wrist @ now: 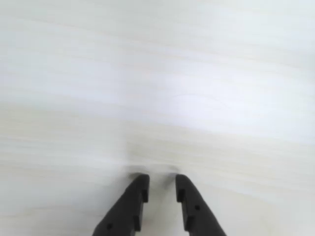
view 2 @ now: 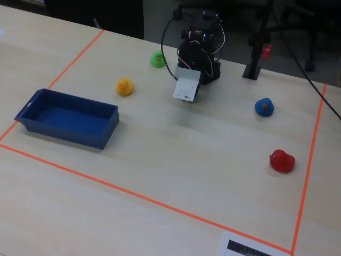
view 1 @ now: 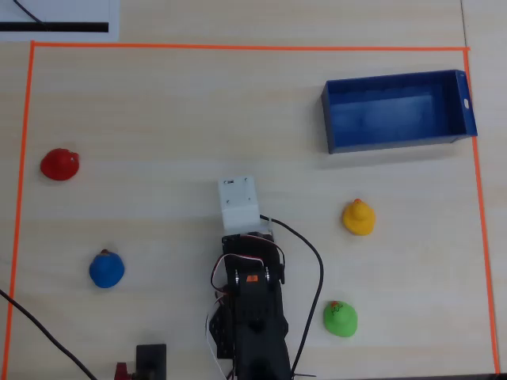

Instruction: Grasp red duck and put it into box.

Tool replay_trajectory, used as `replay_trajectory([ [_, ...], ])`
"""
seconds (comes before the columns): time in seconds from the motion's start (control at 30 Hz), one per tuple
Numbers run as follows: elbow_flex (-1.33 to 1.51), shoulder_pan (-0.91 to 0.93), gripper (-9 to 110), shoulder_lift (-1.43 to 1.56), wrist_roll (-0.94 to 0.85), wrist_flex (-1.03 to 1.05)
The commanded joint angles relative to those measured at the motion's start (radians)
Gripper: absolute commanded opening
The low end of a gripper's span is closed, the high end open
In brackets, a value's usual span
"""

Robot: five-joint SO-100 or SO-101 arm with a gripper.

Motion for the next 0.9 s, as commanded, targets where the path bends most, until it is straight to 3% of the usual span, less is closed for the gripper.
replay_trajectory([
  [0.0, -0.008, -0.006, 5, -0.002, 0.002, 0.029],
  [0.37, -0.008, -0.06, 11, -0.002, 0.002, 0.029],
  [0.47, -0.008, -0.058, 0, -0.002, 0.002, 0.029],
  [0.63, -0.008, -0.063, 3, -0.002, -0.017, 0.015],
  [0.73, -0.038, -0.15, 3, -0.129, -0.029, -0.172],
  [0.8, -0.091, -0.247, 3, -0.281, -0.029, -0.411],
  [0.87, -0.146, -0.357, 3, -0.403, 0.1, -0.698],
])
